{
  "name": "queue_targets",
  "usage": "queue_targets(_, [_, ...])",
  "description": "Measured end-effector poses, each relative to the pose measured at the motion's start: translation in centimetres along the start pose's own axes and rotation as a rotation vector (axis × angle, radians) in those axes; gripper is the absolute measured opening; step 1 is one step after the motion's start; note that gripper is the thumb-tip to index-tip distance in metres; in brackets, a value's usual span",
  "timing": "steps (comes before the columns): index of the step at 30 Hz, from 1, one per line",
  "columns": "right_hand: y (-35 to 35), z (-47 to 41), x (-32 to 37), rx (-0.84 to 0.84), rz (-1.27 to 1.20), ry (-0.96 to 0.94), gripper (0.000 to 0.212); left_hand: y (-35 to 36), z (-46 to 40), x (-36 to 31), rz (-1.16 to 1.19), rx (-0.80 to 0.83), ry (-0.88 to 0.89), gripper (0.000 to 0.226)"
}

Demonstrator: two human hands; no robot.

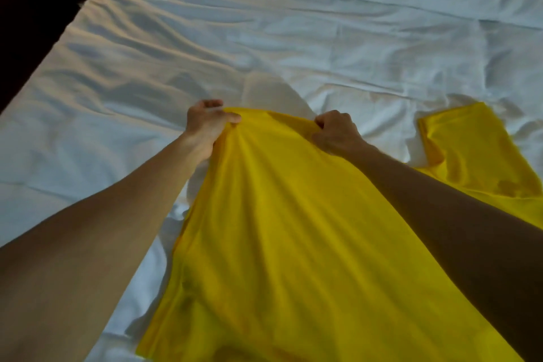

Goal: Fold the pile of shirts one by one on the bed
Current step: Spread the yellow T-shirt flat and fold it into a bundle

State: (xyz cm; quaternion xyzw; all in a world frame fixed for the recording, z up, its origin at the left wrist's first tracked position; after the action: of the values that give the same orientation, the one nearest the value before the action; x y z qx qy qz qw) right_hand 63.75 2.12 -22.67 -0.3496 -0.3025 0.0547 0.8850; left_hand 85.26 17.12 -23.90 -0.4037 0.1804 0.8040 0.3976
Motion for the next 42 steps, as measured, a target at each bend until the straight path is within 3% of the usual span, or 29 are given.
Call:
queue_targets(3, [-0.2, -0.1, 0.7, -0.167, 0.01, -0.063, 0.007, -0.6, 0.3, 0.0, 0.044, -0.085, 0.173, 0.043])
queue_targets(6, [2.3, 0.7, 1.2, -0.299, 0.016, -0.194, 0.045, -1.3, 0.8, 2.4, 0.053, -0.129, 0.167, 0.046])
queue_targets(9, [5.7, 3.8, 1.1, -0.409, -0.111, -0.356, 0.062, -2.5, 3.2, 4.5, -0.34, -0.274, 0.114, 0.039])
queue_targets(11, [9.1, 7.0, 0.4, -0.389, -0.147, -0.38, 0.059, -3.4, 6.2, 6.0, -0.404, -0.325, 0.073, 0.044])
queue_targets(15, [17.0, 13.5, 0.0, -0.324, 0.104, -0.413, 0.052, -5.6, 11.9, 9.8, -0.346, -0.307, -0.07, 0.066])
queue_targets(22, [23.4, 17.6, 0.1, -0.25, 0.23, -0.179, 0.066, -8.6, 23.8, 16.7, -0.543, -0.295, -0.156, 0.075])
queue_targets(28, [23.5, 19.3, -0.7, -0.206, 0.293, -0.138, 0.07, -8.4, 26.2, 18.9, -0.892, -0.291, 0.076, 0.05])
queue_targets(32, [24.5, 22.3, -2.2, -0.177, 0.326, -0.127, 0.073, -8.2, 25.6, 20.1, -0.956, -0.229, 0.124, 0.076])
queue_targets(34, [25.2, 23.6, -2.7, -0.165, 0.346, -0.144, 0.076, -8.2, 25.6, 20.7, -0.933, -0.148, 0.192, 0.075])
queue_targets(38, [25.1, 25.9, -2.4, -0.206, 0.343, -0.338, 0.079, -8.8, 26.6, 20.9, -0.715, -0.018, 0.293, 0.053])
queue_targets(40, [25.7, 27.4, -1.5, -0.178, 0.388, -0.567, 0.079, -9.0, 27.1, 20.2, -0.648, -0.05, 0.342, 0.043])
queue_targets(42, [26.9, 29.1, -0.7, -0.153, 0.474, -0.739, 0.06, -8.9, 27.8, 19.4, -0.616, -0.12, 0.337, 0.037])
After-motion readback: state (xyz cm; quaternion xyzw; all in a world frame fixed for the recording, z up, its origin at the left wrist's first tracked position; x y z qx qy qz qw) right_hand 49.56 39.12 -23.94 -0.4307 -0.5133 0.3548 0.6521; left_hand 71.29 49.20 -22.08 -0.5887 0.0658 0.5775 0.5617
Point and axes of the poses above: each hand's wrist, its own z-axis away from the middle knuckle, its own y-axis out of the palm, x = y × z, the point moved 5 cm from there along -z, towards the middle knuckle, and after that the axes turned 14 degrees about x, right-handed, at the moved point
